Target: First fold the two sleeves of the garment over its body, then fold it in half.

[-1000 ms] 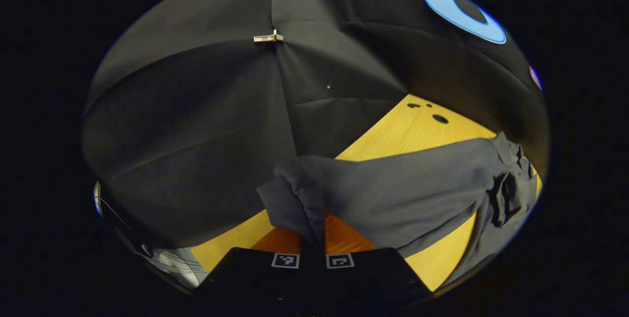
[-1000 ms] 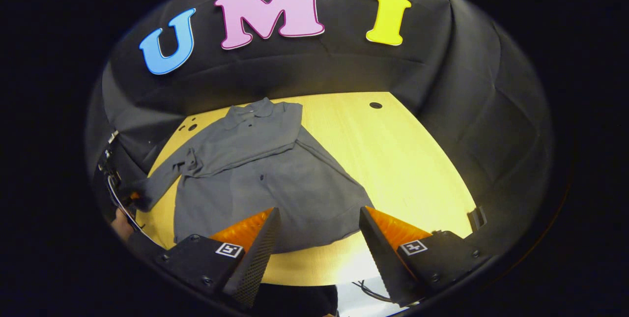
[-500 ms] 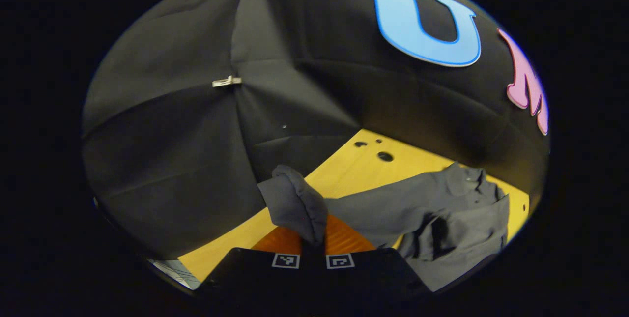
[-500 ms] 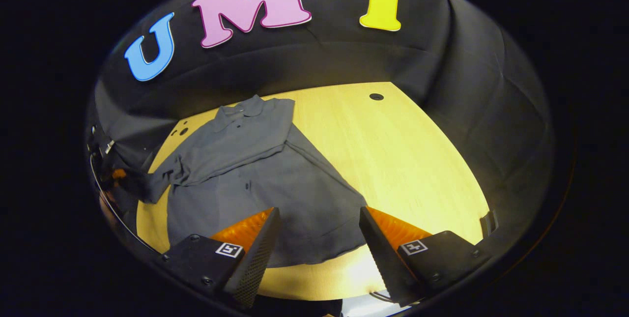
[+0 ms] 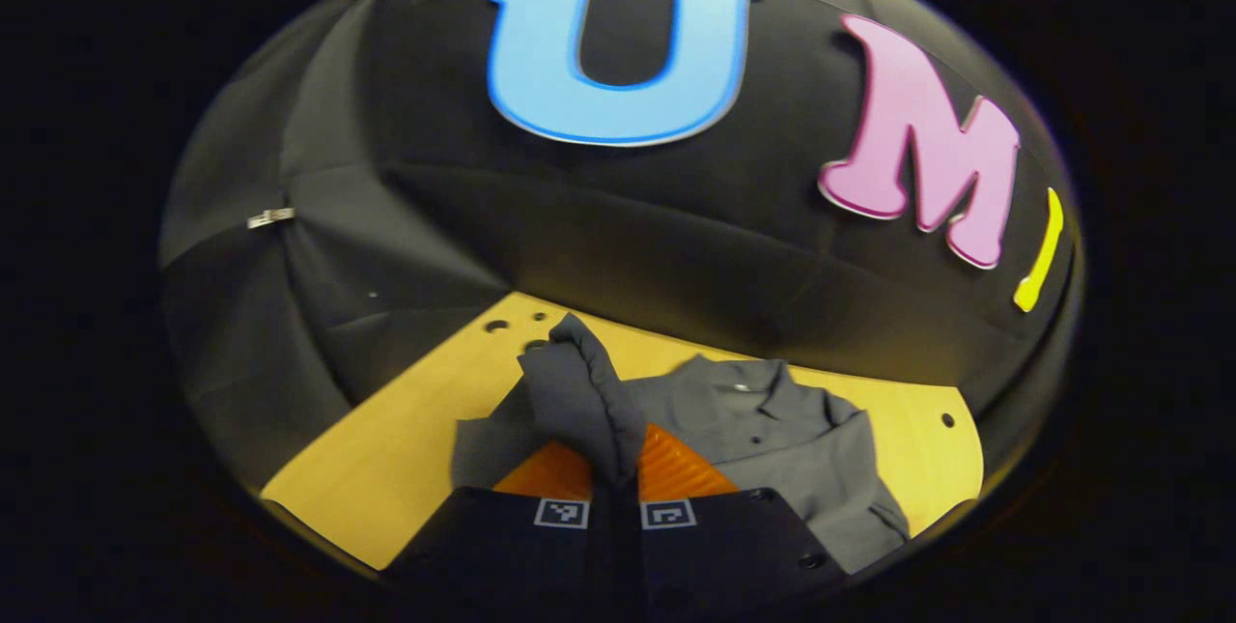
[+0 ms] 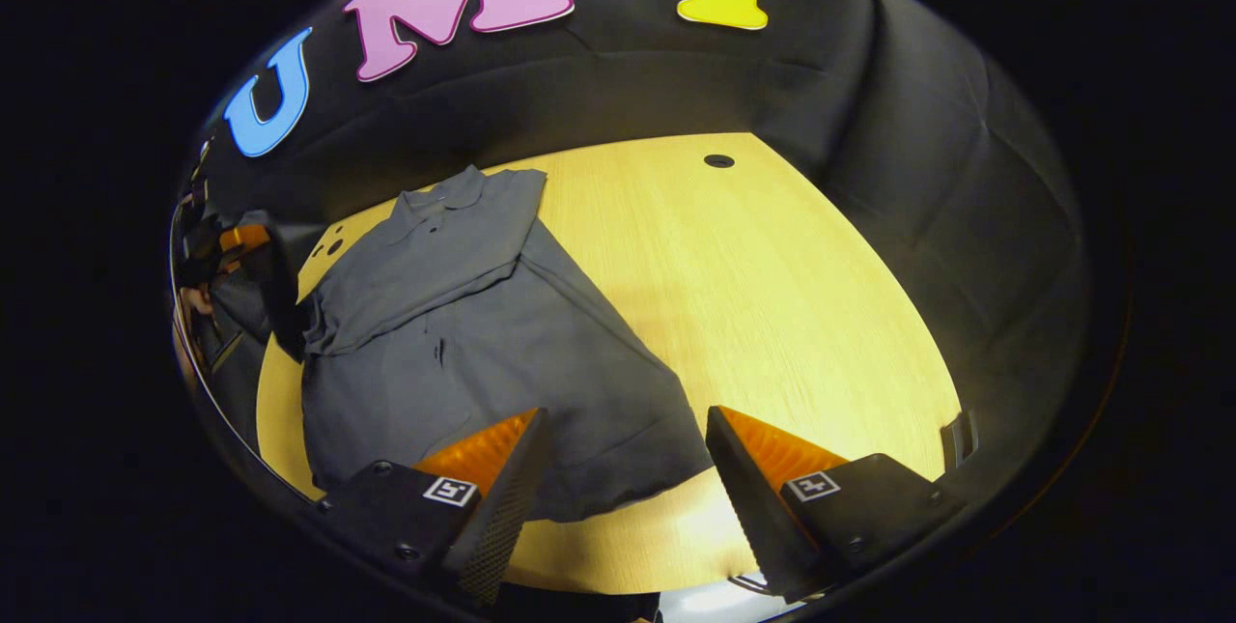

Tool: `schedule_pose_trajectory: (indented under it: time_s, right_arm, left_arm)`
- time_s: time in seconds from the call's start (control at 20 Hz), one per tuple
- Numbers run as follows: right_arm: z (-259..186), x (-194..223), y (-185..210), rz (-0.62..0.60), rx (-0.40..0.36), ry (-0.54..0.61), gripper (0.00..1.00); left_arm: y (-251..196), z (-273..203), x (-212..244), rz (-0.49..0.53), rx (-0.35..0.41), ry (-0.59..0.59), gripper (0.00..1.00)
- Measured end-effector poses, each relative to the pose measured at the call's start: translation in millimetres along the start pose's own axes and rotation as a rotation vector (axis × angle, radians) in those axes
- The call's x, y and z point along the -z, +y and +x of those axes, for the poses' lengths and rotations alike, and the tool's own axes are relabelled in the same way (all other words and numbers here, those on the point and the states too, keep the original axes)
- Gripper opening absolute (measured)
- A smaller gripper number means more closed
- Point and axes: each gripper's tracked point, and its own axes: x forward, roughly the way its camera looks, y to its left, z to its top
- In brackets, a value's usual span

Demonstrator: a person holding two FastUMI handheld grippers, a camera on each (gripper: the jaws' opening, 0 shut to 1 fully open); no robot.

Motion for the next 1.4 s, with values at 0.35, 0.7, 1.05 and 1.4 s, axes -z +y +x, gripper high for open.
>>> schedule_pose_trajectory:
  time_s: [0.35,0.7,1.05,1.4]
  right_arm:
    - [14,-17,-28,0.029,0.007,-0.009,1.0]
    - [32,-24,-54,0.049,0.0,0.016,0.89]
    - [52,-23,-53,0.057,-0.044,0.055,0.99]
    - [74,-7,-21,0.022,-0.163,0.181,0.99]
  left_arm:
    - [-148,25,34,0.035,0.188,0.06,0.05]
    - [-225,48,82,0.123,0.252,0.147,0.07]
    - [-253,49,107,0.108,0.323,0.208,0.42]
    - [-175,-17,107,0.135,0.367,0.174,0.96]
